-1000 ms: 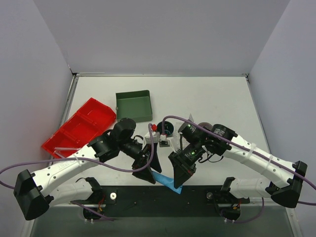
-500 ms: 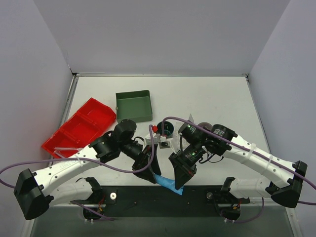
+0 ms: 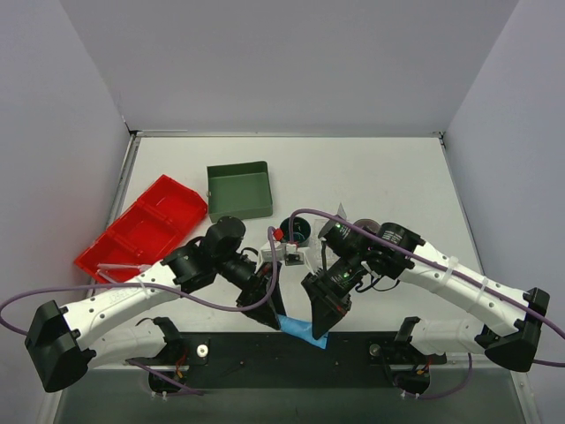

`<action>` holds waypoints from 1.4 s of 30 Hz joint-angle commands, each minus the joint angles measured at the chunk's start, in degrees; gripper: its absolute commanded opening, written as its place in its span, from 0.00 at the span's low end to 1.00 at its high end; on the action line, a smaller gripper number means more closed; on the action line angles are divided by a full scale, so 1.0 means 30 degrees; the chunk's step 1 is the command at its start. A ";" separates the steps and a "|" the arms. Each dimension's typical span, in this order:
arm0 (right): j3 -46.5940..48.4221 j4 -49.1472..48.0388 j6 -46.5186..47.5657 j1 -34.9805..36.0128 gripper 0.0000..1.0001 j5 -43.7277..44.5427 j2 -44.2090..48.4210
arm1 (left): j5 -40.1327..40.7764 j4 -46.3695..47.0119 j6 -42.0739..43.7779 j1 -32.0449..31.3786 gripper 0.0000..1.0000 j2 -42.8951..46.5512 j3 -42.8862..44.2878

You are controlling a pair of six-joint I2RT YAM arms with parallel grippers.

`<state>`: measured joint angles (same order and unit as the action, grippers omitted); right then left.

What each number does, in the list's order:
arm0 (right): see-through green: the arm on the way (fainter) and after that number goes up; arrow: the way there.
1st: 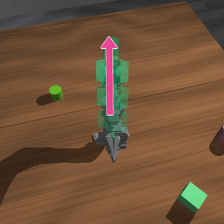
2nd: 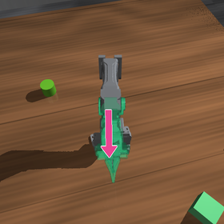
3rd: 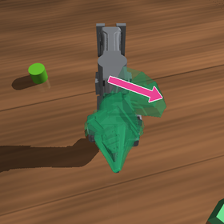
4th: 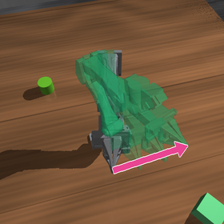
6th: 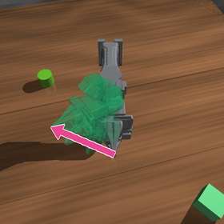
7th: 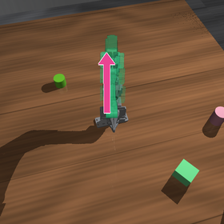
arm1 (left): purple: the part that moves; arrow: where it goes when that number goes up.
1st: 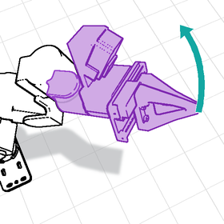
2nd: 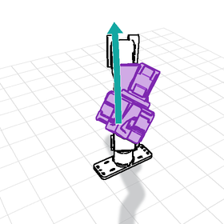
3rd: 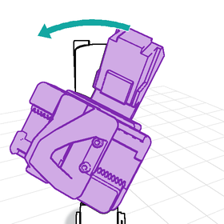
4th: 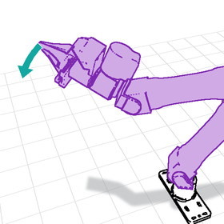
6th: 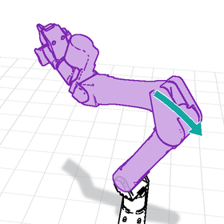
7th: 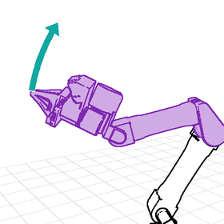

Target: Prepare toiletry sets of a toothbrush and toothpaste on the tray

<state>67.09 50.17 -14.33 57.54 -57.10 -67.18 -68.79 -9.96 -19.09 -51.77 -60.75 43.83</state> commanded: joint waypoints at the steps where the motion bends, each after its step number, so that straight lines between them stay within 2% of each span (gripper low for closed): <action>1: 0.0664 -0.0640 0.0088 -0.0106 0.00 -0.0156 0.0537 | -0.0769 0.0652 -0.0140 -0.0117 0.45 0.0095 -0.0197; 6: 0.0284 -0.1049 0.0146 -0.0867 0.00 -0.0097 0.0829 | -0.0770 0.0857 -0.0344 -0.0117 0.30 0.0270 -0.0373; 9: -0.0213 -0.1488 0.0176 -0.1979 0.01 -0.0359 0.1179 | -0.0594 0.1267 -0.0636 -0.0088 0.25 0.0358 -0.0519; 12: -0.0829 -0.2337 -0.0028 -0.3149 0.09 -0.0566 0.1707 | -0.0185 0.1998 -0.1307 -0.0058 0.16 0.0533 -0.0781; 14: -0.1412 -0.3271 -0.0378 -0.3504 0.19 -0.0595 0.2087 | 0.0253 0.3052 -0.1924 0.0000 0.10 0.0738 -0.1046; 17: -0.2116 -0.4472 -0.0789 -0.3857 0.26 -0.0566 0.2439 | 0.0927 0.5160 -0.3154 0.0233 0.00 0.1060 -0.1602; 19: -0.2527 -0.5090 -0.1287 -0.3974 0.28 -0.0537 0.2645 | 0.1542 0.6770 -0.4238 0.0409 0.00 0.1352 -0.2129; 21: -0.2968 -0.5824 -0.1755 -0.4091 0.34 -0.0333 0.2996 | 0.2621 0.7970 -0.5057 0.0702 0.00 0.1645 -0.2481; 25: -0.3670 -0.6936 -0.2722 -0.5462 0.50 0.0634 0.4254 | 0.4555 0.8504 -0.5384 0.1609 0.00 0.2669 -0.3387; 28: -0.4344 -0.8370 -0.3688 -0.6636 0.55 0.0985 0.5427 | 0.5496 0.8621 -0.5384 0.2255 0.00 0.3228 -0.3770; 33: -0.5486 -1.0186 -0.4947 -0.7022 0.56 0.2097 0.6249 | 0.6026 0.8476 -0.5180 0.2578 0.00 0.3434 -0.3859; 37: -0.7095 -1.4076 -0.6998 -0.7021 0.57 0.2568 0.6776 | 0.6846 0.8358 -0.5003 0.2607 0.00 0.3785 -0.4005; 42: -0.7129 -1.4380 -0.7060 -0.6992 0.56 0.3389 0.6836 | 0.7257 0.8095 -0.4740 0.2725 0.00 0.3961 -0.4035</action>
<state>45.17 13.87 -33.39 36.73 -48.86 -47.46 -49.04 11.00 -34.22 -44.18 -50.37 31.46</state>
